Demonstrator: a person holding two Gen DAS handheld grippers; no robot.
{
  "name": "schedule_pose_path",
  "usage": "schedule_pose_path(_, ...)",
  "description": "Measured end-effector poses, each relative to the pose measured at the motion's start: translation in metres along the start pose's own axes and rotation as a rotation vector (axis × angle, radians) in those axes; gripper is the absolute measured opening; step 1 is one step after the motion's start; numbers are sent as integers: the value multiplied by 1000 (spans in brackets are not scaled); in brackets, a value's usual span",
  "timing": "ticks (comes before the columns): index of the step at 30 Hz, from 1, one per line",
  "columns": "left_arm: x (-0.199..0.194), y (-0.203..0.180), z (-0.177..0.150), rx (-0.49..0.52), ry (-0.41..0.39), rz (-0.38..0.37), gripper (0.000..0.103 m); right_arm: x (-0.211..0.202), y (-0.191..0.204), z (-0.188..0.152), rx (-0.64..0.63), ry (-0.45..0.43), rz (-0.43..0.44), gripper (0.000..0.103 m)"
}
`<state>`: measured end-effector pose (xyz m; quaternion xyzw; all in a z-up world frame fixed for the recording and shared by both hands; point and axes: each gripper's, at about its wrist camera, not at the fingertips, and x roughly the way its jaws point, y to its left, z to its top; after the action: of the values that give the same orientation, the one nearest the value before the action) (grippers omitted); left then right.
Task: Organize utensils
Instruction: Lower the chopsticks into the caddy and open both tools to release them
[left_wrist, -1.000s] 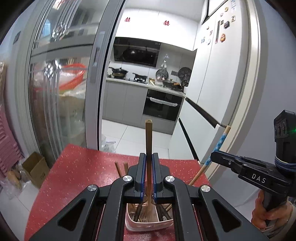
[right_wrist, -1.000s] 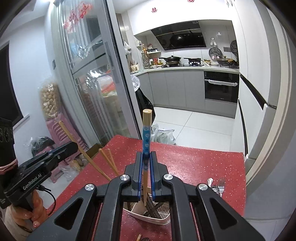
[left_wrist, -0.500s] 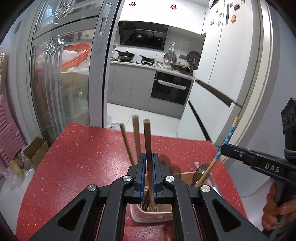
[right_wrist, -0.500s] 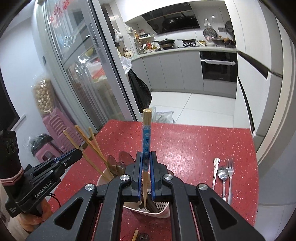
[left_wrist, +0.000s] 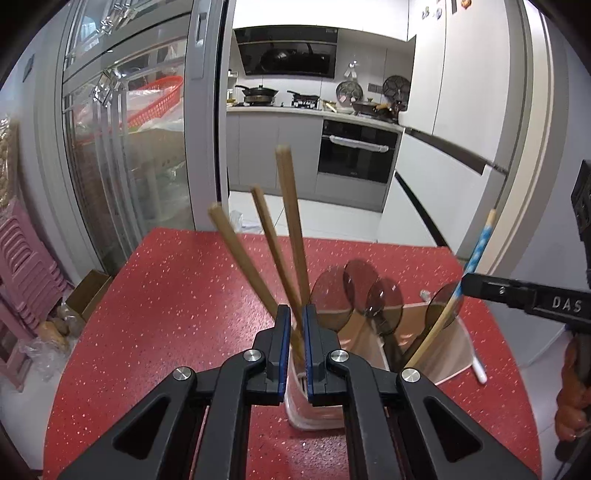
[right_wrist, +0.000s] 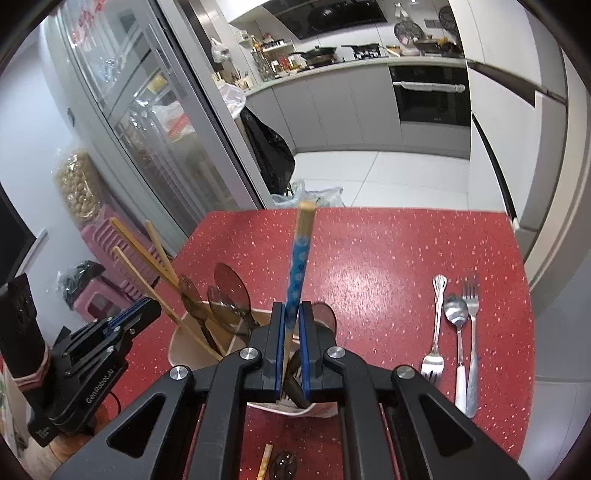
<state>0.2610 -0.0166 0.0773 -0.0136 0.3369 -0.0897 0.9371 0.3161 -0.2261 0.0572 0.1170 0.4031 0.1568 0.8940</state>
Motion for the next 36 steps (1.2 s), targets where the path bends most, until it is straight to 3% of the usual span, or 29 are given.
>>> schedule_pose_path(9, 1, 5, -13, -28, 36, 5, 30, 4, -6, -5, 21, 26, 8, 9)
schedule_pose_path(12, -3, 6, -13, -38, 43, 7, 30, 2, -7, -7, 33, 28, 12, 25)
schedule_pose_path(13, -5, 5, -14, -38, 43, 11, 30, 1, -8, -7, 40, 24, 20, 38)
schedule_pose_path(14, -7, 4, -16, -36, 41, 16, 30, -1, -9, -8, 46, 18, 31, 45)
schedule_pose_path(21, -17, 4, -23, -38, 47, 22, 30, -13, -4, -11, 33, -1, 40, 46)
schedule_pose_path(28, -24, 3, -27, -35, 51, 23, 30, -25, -1, -17, 28, -12, 39, 58)
schedule_pose_path(36, -38, 5, -30, -42, 44, 17, 30, -44, 4, -24, 29, -31, 50, 58)
